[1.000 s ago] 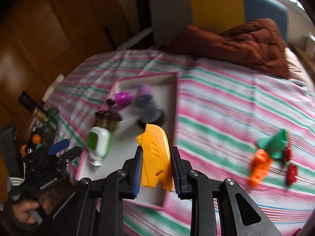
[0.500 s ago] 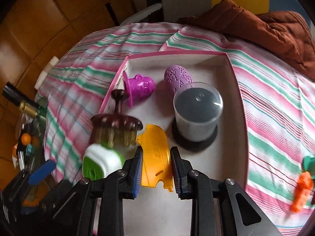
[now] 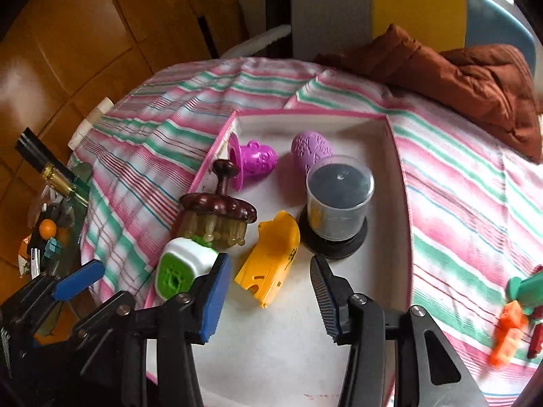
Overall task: Organize rigid objects
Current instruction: 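Carry the yellow piece into the tray beside the plug device and open the right gripper, then withdraw both grippers from the tray toward the remaining toys, then grasp the orange linked cubes with the left gripper while the right grasps the red puzzle piece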
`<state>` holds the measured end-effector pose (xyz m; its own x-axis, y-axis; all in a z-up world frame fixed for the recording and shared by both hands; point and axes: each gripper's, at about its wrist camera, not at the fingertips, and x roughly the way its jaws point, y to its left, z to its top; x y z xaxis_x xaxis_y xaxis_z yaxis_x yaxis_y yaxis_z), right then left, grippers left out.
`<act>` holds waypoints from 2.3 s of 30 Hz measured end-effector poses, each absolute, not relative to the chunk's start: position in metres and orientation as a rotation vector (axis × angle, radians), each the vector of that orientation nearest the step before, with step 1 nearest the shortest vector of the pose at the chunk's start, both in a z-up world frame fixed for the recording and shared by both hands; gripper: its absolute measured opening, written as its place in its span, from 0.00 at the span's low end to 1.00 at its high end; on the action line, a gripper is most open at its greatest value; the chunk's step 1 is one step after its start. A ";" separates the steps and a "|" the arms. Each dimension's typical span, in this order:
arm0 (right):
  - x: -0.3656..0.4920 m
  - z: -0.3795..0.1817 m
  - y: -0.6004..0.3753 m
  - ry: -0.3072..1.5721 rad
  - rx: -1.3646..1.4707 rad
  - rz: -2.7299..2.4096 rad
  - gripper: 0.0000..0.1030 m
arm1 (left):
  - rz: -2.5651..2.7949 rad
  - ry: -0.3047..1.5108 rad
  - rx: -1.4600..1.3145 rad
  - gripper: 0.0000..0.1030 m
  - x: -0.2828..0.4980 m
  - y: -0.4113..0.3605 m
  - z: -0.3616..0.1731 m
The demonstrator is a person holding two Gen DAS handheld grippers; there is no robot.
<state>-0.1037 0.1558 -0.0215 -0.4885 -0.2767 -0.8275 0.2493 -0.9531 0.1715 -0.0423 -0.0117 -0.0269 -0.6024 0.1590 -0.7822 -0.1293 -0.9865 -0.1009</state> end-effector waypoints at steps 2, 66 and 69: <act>-0.097 -0.014 0.157 -0.003 1.351 -2.504 0.52 | 2.675 -0.044 -1.307 0.52 -0.041 -0.010 -0.026; -0.003 0.002 0.519 -1.124 1.396 -3.182 0.82 | 2.358 0.409 -1.132 0.52 -0.035 0.197 -0.003; -0.002 0.002 0.522 -1.157 1.382 -3.170 0.82 | 2.343 0.425 -1.129 0.52 -0.035 0.207 -0.005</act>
<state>-0.0019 0.5216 0.0022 -0.6059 0.1951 -0.7713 -0.6461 -0.6863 0.3340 -0.0347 0.2070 -0.0045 -0.5304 0.3014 -0.7924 -0.5608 -0.8257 0.0613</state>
